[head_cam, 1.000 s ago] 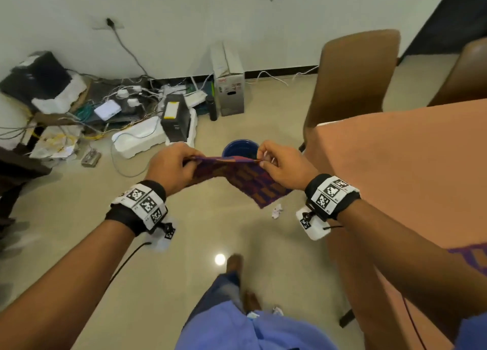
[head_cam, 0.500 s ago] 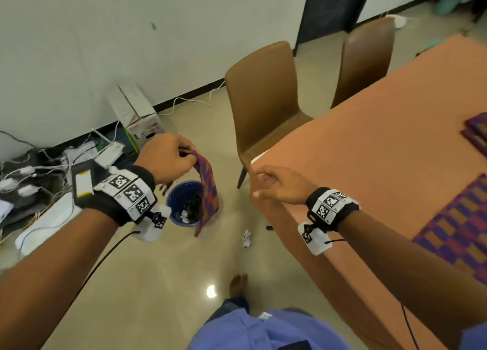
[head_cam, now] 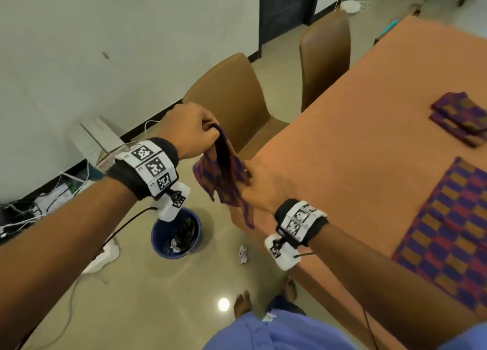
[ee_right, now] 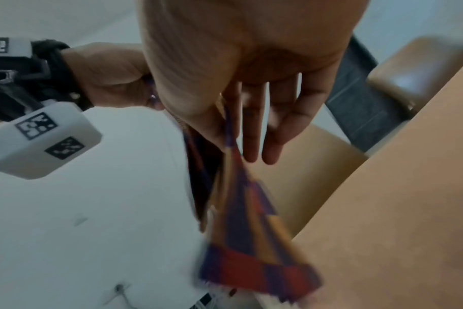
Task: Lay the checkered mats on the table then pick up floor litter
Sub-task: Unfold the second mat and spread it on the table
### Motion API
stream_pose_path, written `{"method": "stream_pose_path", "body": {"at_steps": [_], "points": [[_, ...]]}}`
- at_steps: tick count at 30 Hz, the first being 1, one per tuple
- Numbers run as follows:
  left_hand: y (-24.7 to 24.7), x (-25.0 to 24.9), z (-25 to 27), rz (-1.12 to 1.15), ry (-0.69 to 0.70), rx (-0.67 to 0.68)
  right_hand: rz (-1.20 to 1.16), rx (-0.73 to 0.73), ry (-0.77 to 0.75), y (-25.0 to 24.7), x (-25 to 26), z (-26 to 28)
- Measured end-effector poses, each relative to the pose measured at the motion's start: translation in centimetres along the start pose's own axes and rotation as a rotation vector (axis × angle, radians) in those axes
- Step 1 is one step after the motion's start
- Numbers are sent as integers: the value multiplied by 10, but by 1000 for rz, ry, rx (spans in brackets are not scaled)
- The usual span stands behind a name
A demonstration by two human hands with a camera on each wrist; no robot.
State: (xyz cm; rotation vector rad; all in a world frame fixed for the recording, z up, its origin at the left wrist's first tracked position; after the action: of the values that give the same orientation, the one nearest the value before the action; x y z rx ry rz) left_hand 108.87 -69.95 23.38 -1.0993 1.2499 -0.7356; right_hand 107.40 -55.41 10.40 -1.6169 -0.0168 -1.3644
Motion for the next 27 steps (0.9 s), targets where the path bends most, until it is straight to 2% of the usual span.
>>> {"method": "stream_pose_path", "body": {"at_steps": [2, 4, 7, 9, 11, 15, 17, 19, 21, 23, 25, 27], "points": [[4, -11, -24, 43, 17, -9, 161, 36, 54, -39, -33, -8], [13, -22, -44, 81, 37, 12, 234, -7, 115, -86, -67, -14], [22, -43, -67, 104, 82, -19, 290, -250, 157, -167, -103, -16], [24, -61, -81, 209, 116, -63, 302, -453, 138, -213, -112, -5], [25, -74, -95, 279, 149, -114, 313, -584, 86, -240, -116, 11], [54, -80, -97, 257, 203, -124, 374, -674, -39, -239, -120, 61], [97, -63, -91, 184, 200, -42, 339, -600, -45, -211, -135, 84], [154, -38, -75, 26, 156, 133, 274, -398, -47, -158, -154, 103], [207, -11, -49, -134, 90, 324, 304, -146, -16, -94, -174, 121], [238, 7, -26, -210, 71, 419, 339, 47, 80, -45, -193, 138], [250, 16, -16, -189, 42, 440, 339, 105, 145, -26, -203, 143], [251, 18, -18, -192, 20, 444, 311, 67, 175, -31, -204, 136]]}}
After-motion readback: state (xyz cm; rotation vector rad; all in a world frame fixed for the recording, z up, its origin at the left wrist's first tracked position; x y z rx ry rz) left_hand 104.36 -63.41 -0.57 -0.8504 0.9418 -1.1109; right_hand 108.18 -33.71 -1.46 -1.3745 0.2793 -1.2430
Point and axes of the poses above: each hand's wrist, its own z-axis away from the middle knuckle, its own y-axis out of the palm, x = y × z, the point moved 8 cm from there along -z, towards the middle knuckle, and after that the axes turned 3 degrees about y, right-handed, at the moved point
